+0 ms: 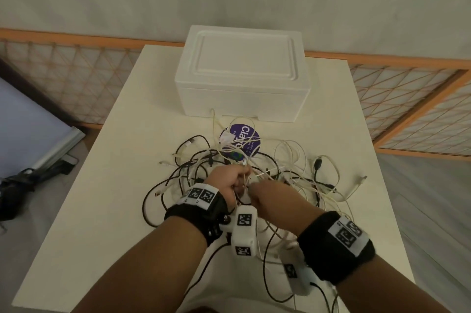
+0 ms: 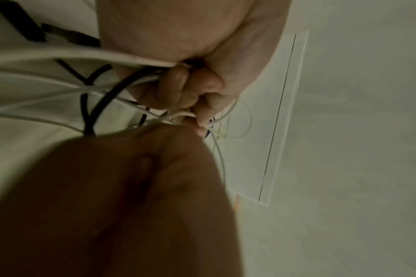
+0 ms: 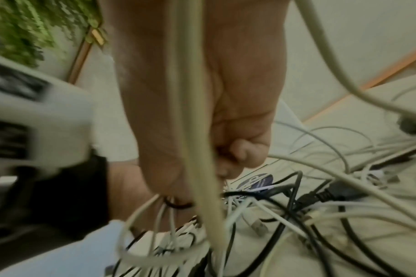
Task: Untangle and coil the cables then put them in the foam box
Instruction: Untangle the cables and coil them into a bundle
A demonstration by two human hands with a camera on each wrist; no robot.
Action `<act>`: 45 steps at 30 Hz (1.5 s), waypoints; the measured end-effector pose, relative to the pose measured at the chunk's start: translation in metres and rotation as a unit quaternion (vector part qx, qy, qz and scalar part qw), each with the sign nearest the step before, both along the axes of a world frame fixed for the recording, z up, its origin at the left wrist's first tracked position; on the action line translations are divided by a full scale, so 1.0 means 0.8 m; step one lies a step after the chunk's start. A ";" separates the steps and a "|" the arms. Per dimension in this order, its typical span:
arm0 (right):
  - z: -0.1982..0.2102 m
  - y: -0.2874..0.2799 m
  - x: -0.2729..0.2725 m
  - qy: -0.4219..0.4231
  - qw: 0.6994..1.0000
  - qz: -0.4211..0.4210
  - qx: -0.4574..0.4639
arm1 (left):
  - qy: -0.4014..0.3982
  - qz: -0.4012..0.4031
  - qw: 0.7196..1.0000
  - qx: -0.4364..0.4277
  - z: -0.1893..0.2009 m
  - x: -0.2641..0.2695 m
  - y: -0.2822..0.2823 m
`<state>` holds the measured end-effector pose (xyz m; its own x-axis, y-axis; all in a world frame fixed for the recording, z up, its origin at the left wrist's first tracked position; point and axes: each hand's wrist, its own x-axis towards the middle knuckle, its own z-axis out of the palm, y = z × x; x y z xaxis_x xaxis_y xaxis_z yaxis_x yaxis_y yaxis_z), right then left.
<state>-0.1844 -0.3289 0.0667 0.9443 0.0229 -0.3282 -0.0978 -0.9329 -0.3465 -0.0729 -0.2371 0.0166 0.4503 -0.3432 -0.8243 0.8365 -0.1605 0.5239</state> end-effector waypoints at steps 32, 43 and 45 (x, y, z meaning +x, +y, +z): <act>-0.010 -0.003 0.045 -0.075 0.960 -0.250 0.102 | -0.111 0.001 0.993 0.028 0.015 0.000 -0.012; 0.000 -0.051 0.020 -0.082 0.955 -0.248 0.143 | -0.068 0.122 0.987 -0.085 0.041 0.056 0.045; 0.005 -0.034 0.029 -0.102 0.951 -0.241 0.163 | -0.071 0.086 0.984 -0.137 0.054 0.027 0.030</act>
